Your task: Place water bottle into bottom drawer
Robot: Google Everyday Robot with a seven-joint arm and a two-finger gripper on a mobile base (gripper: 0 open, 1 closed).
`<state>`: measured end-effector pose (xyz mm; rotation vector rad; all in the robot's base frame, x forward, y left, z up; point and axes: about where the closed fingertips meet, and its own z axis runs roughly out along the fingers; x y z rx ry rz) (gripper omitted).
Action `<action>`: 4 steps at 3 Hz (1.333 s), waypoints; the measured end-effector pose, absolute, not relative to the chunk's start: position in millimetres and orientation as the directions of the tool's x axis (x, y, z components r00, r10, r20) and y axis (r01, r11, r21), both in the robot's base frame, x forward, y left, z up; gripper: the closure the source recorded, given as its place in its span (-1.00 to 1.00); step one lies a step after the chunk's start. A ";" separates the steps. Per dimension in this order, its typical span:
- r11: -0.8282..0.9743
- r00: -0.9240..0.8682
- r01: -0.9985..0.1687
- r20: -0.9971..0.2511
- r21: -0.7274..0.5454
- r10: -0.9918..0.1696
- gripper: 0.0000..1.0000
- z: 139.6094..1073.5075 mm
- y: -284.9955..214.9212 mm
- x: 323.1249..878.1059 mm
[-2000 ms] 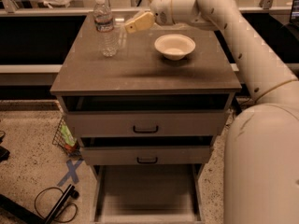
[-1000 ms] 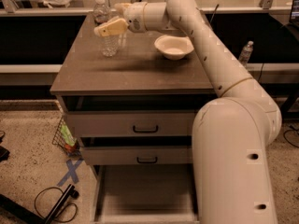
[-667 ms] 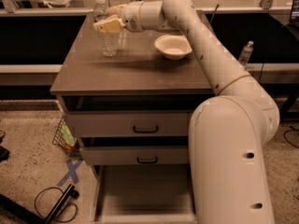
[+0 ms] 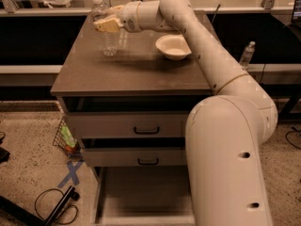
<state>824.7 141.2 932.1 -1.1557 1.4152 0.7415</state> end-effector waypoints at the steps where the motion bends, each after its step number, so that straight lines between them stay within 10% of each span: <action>1: 0.321 0.086 -0.933 -0.967 -0.163 -0.238 1.00 930.8 144.7 824.1; 4: 0.327 0.206 -0.899 -0.940 -0.291 -0.271 1.00 1007.5 88.7 803.6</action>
Offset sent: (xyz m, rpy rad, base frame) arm 0.0185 -0.0258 0.0318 -0.0193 -0.0290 0.0186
